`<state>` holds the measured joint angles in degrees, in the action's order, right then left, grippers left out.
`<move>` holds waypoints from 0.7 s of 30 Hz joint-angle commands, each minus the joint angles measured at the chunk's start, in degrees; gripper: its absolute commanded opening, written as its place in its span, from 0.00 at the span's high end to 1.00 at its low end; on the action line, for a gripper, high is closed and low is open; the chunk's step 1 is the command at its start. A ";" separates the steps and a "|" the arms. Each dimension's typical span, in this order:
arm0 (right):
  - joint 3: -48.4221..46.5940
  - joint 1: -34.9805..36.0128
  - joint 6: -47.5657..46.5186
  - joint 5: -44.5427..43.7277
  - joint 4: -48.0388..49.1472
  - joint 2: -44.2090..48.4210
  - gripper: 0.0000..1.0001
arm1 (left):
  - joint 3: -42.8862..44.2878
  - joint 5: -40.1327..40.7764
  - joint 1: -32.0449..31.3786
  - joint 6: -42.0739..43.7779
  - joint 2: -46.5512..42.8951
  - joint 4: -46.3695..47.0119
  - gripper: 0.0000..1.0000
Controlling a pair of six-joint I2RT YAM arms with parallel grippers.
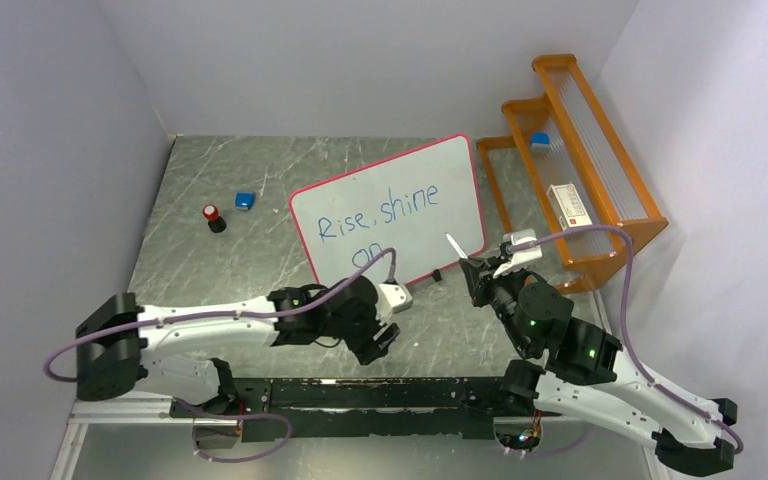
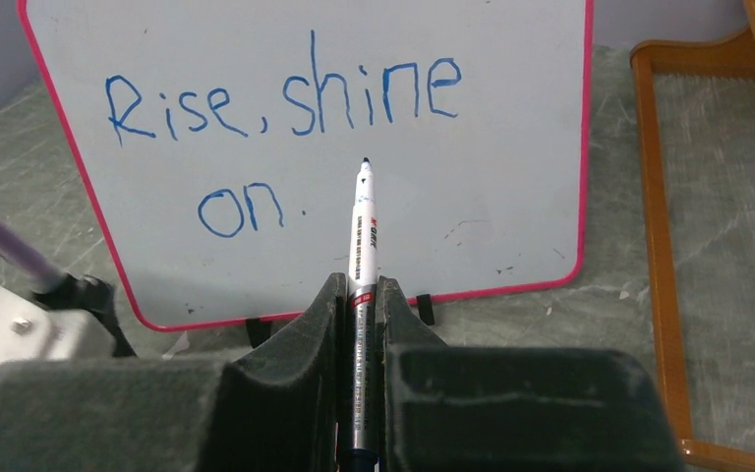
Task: Write a sentence on the whiteboard
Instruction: Close the pen cap at the center of the board.
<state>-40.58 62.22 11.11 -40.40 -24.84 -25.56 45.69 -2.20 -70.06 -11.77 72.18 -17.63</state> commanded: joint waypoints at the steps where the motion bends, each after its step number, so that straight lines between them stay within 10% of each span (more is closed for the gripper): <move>1: 0.42 -0.23 0.25 -1.84 -0.30 0.49 1.00 | 4.83 2.11 -0.86 2.31 6.05 0.50 0.30; 21: 0.79 -0.12 1.10 -2.91 -0.61 2.44 1.00 | 16.25 -3.16 1.06 10.99 26.85 -9.79 0.55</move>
<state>-40.29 62.22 11.64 -42.04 -25.19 -23.99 59.66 -2.13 -69.82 -4.23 97.01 -25.52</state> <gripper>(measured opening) 0.110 0.484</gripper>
